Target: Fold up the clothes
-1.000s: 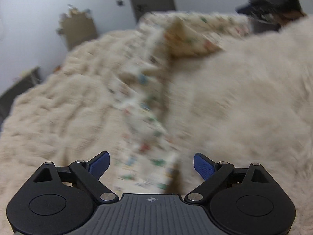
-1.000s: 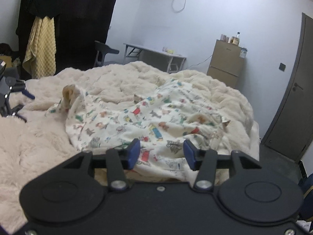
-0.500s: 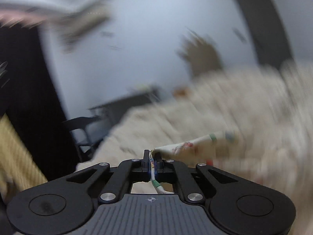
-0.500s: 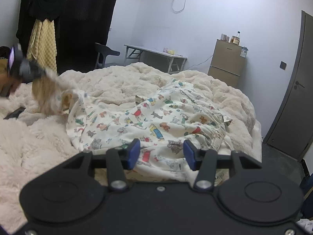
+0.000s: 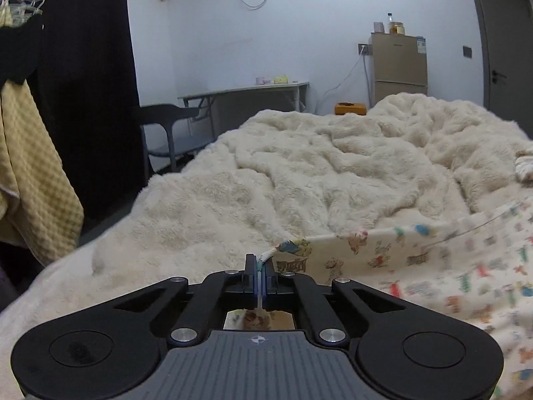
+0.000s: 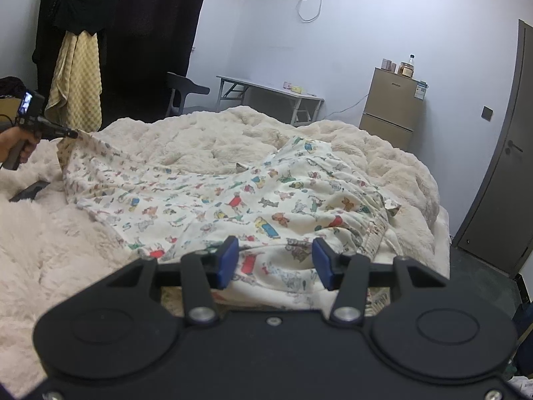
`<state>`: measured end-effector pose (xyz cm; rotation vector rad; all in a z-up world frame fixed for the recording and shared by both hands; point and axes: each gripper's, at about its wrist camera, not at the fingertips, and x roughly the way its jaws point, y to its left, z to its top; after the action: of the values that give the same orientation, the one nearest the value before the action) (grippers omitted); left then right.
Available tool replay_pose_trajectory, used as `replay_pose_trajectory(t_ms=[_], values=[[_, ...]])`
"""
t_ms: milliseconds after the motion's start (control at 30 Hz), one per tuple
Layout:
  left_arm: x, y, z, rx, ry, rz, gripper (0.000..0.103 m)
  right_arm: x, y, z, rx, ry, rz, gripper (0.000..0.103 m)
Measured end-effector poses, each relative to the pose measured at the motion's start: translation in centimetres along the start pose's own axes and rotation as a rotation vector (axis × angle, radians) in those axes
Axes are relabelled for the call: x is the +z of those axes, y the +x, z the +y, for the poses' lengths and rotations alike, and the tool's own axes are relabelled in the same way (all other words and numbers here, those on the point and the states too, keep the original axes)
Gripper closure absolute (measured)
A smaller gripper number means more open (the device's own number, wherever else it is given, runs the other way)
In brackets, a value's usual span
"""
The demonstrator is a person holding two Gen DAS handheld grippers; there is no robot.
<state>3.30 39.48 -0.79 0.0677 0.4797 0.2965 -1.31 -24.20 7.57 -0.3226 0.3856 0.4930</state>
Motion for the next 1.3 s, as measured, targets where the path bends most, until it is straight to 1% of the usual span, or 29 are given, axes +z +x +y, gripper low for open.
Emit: replay_pose_trajectory(t_ms=[100, 167, 200, 233, 367, 400, 433, 467, 500, 533, 600, 633, 667, 700, 767, 800, 833, 867, 967, 1000, 1067, 1100, 1133, 1167, 1200, 1267, 1300], values=[[1.5, 1.5, -1.1, 0.015, 0.043, -0.014, 0.102, 0.1, 0.1, -0.1, 0.004, 0.001, -0.002, 0.055], [2.0, 2.8, -0.9, 0.038, 0.029, 0.015, 0.1, -0.1, 0.2, -0.1, 0.007, 0.001, -0.002, 0.055], [2.3, 3.5, -0.8, 0.05, 0.022, 0.029, 0.095, -0.1, 0.2, -0.1, 0.008, 0.001, -0.002, 0.055], [2.5, 4.1, -0.7, 0.062, 0.015, 0.044, 0.093, -0.1, 0.3, -0.1, 0.008, 0.002, -0.002, 0.055], [3.5, 6.8, -0.4, 0.108, -0.012, 0.102, 0.092, -0.2, 0.2, 0.1, 0.005, 0.0, 0.0, 0.055], [3.7, 7.4, -0.3, 0.12, -0.019, 0.117, 0.087, -0.2, 0.1, 0.2, 0.005, 0.001, -0.004, 0.055], [4.0, 8.1, -0.2, 0.132, -0.026, 0.132, 0.077, -0.2, 0.0, 0.2, 0.007, 0.002, -0.006, 0.055], [4.2, 8.7, -0.1, 0.143, -0.033, 0.146, 0.071, -0.2, 0.0, 0.3, 0.008, 0.003, -0.007, 0.055], [4.5, 9.4, 0.0, 0.155, -0.04, 0.161, 0.06, -0.2, 0.1, 0.3, 0.01, 0.003, -0.008, 0.055], [4.5, 9.9, 0.2, 0.161, -0.043, 0.176, 0.052, -0.2, 0.1, 0.4, 0.013, 0.002, -0.006, 0.055], [2.0, 9.1, 1.2, 0.133, 0.017, 0.239, 0.049, -0.2, 0.2, 0.8, 0.014, -0.002, 0.0, 0.055], [1.5, 8.8, 1.5, 0.129, 0.037, 0.252, 0.044, -0.3, 0.3, 0.9, 0.015, -0.003, 0.002, 0.055], [0.6, 8.4, 1.7, 0.123, 0.071, 0.272, 0.042, -0.2, 0.3, 0.9, 0.015, -0.005, 0.002, 0.055], [-1.0, 7.5, 2.0, 0.104, 0.137, 0.312, 0.042, -0.2, 0.3, 0.9, 0.015, -0.006, 0.002, 0.055], [-2.3, 7.1, 1.9, 0.074, 0.178, 0.344, 0.042, -0.1, 0.3, 1.0, 0.015, -0.009, 0.002, 0.055], [-3.5, 6.8, 1.8, 0.028, 0.208, 0.374, 0.042, -0.1, 0.3, 1.0, 0.016, -0.01, 0.002, 0.055], [-4.7, 6.7, 1.6, -0.037, 0.225, 0.408, 0.042, -0.1, 0.3, 1.0, 0.017, -0.011, 0.001, 0.055], [-5.6, 6.9, 1.4, -0.083, 0.229, 0.433, 0.042, -0.1, 0.3, 1.0, 0.017, -0.012, 0.001, 0.055], [-6.8, 8.7, 0.9, -0.1, 0.204, 0.447, 0.042, -0.1, 0.3, 1.1, 0.018, -0.014, 0.002, 0.055], [-6.8, 9.3, 0.9, -0.106, 0.173, 0.433, 0.045, -0.1, 0.3, 1.1, 0.018, -0.016, 0.002, 0.055], [-6.6, 10.4, 1.4, -0.164, 0.057, 0.386, 0.061, -0.1, 0.3, 1.0, 0.019, -0.015, 0.002, 0.055], [-6.4, 11.1, 1.9, -0.227, -0.044, 0.374, 0.085, -0.1, 0.3, 0.9, 0.019, -0.014, 0.002, 0.055], [-6.0, 11.7, 2.5, -0.292, -0.144, 0.39, 0.096, -0.1, 0.3, 0.9, 0.02, -0.014, 0.001, 0.055], [-5.5, 11.7, 2.7, -0.324, -0.186, 0.388, 0.096, -0.1, 0.3, 0.9, 0.02, -0.014, 0.001, 0.055], [-4.5, 11.5, 3.5, -0.363, -0.239, 0.358, 0.096, -0.1, 0.3, 0.9, 0.021, -0.014, 0.001, 0.055], [-3.3, 10.6, 4.7, -0.367, -0.297, 0.321, 0.096, -0.1, 0.2, 0.9, 0.021, -0.013, 0.0, 0.055], [-2.2, 9.5, 6.3, -0.374, -0.376, 0.279, 0.096, -0.1, 0.2, 0.9, 0.021, -0.012, -0.001, 0.055]])
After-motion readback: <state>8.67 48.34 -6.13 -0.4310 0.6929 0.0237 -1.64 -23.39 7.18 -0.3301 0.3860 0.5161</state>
